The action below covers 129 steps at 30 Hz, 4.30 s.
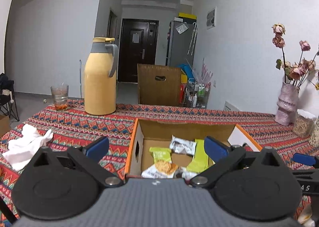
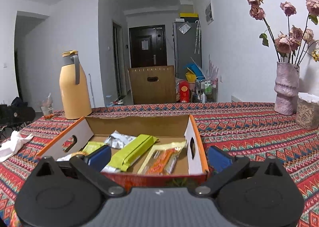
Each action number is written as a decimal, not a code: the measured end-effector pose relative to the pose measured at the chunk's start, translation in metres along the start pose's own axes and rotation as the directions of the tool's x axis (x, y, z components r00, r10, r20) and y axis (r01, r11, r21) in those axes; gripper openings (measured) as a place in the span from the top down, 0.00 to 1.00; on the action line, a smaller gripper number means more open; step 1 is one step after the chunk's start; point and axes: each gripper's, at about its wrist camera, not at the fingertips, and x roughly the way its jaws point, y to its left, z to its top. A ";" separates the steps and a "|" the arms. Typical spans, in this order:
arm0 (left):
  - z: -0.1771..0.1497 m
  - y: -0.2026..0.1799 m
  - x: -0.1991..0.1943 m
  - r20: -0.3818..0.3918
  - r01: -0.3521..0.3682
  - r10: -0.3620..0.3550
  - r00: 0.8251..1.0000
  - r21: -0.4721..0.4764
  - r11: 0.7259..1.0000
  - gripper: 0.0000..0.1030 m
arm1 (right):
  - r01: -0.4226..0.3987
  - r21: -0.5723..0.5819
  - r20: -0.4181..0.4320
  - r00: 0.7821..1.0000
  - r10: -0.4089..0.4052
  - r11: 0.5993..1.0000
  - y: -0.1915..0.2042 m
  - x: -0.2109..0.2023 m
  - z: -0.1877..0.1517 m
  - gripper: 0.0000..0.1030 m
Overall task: Organize snacks
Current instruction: 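Move both tools back from the box to the snack pile, then grasp the orange-and-blue chip bag with the left tool, then grasp the pink packet with the right tool while left holds the chip bag, then carry both snacks over the box and open both tools to drop them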
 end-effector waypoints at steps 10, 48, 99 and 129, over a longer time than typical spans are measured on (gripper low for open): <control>-0.026 0.007 -0.036 -0.033 0.006 -0.006 0.999 -0.001 1.000 0.00 | -0.012 -0.001 -0.018 1.000 0.012 1.000 -0.006 -0.038 -0.023 0.00; -0.090 0.021 0.028 -0.410 0.014 -0.018 0.912 -0.013 1.000 0.00 | -0.007 0.037 -0.185 0.983 0.014 0.999 -0.014 -0.065 -0.086 0.00; -0.084 0.010 -0.016 -0.252 0.020 -0.009 0.968 0.041 0.999 0.39 | -0.061 -0.057 -0.390 0.920 0.034 0.996 0.008 0.018 -0.075 0.00; -0.076 0.008 -0.017 -0.220 0.018 -0.008 0.976 0.045 0.999 0.39 | -0.045 -0.057 -0.206 0.978 0.033 0.997 -0.005 -0.036 -0.063 0.36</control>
